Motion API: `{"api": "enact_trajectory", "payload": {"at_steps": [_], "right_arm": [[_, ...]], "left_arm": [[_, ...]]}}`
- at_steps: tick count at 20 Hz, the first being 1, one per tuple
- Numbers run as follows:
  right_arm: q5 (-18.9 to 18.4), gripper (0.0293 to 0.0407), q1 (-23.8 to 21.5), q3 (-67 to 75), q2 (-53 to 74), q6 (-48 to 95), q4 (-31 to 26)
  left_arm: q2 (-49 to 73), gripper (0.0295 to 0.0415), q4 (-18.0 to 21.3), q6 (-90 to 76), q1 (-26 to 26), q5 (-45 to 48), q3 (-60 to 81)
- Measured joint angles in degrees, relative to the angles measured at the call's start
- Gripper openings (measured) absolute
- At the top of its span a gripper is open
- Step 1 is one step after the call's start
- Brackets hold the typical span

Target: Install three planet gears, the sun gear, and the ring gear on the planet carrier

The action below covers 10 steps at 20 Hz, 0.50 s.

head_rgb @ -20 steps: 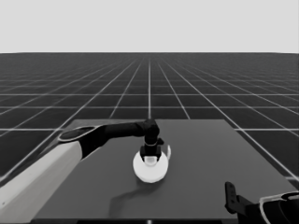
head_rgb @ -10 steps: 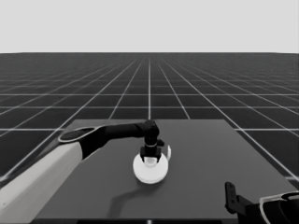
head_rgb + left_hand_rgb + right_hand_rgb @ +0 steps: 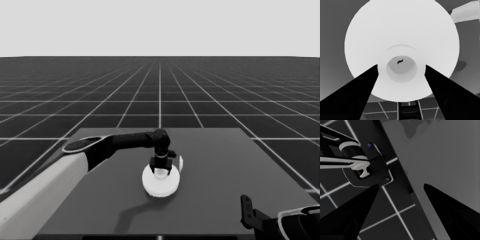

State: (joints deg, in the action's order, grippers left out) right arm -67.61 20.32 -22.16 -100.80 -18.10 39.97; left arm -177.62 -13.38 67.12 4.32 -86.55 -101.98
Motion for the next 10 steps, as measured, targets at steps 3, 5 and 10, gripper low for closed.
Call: {"api": "enact_trajectory", "payload": {"at_steps": [3,5,10], "right_arm": [[0.0,0.0385,0.0,0.0,0.0,0.0,0.0],[0.0,0.0385,0.0,0.0,0.0,0.0,0.0],[0.0,0.0385,0.0,0.0,0.0,0.0,0.0]], "left_arm": [[0.0,0.0348,0.0,-1.5,0.0,0.0,0.0],[0.0,0.0348,0.0,-2.5,0.0,0.0,0.0],[0.0,0.0348,0.0,-5.0,0.0,0.0,0.0]]}}
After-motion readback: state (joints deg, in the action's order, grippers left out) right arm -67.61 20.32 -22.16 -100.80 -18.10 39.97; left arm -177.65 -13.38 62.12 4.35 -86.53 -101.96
